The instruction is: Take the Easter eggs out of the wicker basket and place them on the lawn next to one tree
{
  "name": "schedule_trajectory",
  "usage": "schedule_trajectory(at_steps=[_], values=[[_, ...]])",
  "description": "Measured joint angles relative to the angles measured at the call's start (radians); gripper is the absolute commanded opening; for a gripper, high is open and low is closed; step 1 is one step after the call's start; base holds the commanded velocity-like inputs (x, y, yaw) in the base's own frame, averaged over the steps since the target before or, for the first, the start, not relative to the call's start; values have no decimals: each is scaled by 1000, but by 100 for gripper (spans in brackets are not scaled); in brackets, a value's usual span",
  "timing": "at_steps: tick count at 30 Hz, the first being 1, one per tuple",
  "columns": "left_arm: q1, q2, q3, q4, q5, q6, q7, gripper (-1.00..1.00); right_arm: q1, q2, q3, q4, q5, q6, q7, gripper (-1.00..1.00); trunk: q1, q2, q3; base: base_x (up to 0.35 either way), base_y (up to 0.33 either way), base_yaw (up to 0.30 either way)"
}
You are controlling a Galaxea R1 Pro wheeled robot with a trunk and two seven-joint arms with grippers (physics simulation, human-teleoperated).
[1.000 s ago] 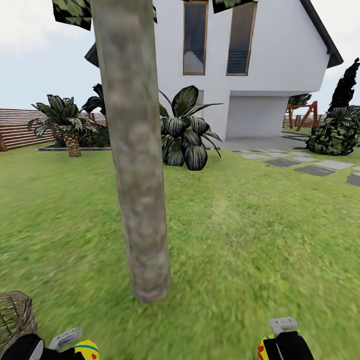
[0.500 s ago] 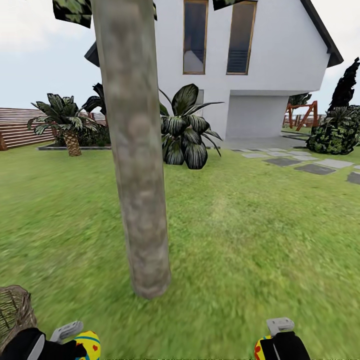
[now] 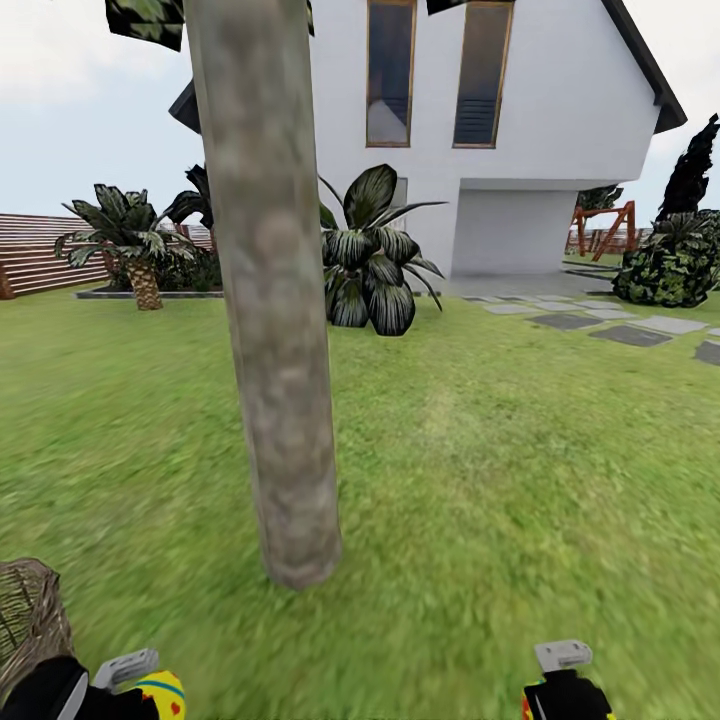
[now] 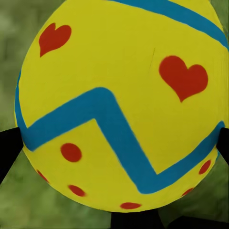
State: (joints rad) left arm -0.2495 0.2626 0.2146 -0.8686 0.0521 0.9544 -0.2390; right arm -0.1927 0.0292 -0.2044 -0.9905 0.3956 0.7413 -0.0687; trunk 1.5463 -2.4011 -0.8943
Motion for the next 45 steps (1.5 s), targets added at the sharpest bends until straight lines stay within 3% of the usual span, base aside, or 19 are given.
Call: schedule_trajectory(at_steps=[14, 25, 42, 45], values=[[0, -2, -2, 3, -6, -1, 2, -100, 0, 2, 8, 4, -3, 6, 15, -100, 54, -98, -44, 0, 0, 0], [0, -5, -7, 3, -7, -1, 0, -100, 0, 1, 8, 3, -5, 2, 15, -100, 59, -101, -86, 0, 0, 0], [0, -6, -5, 3, -1, -27, -11, -100, 0, 2, 9, 4, -4, 1, 17, -100, 59, -101, -86, 204, 0, 0], [0, -6, -4, 3, 0, -25, -8, -100, 0, 2, 9, 4, -5, 0, 17, -100, 60, -102, -98, 6, 0, 0]])
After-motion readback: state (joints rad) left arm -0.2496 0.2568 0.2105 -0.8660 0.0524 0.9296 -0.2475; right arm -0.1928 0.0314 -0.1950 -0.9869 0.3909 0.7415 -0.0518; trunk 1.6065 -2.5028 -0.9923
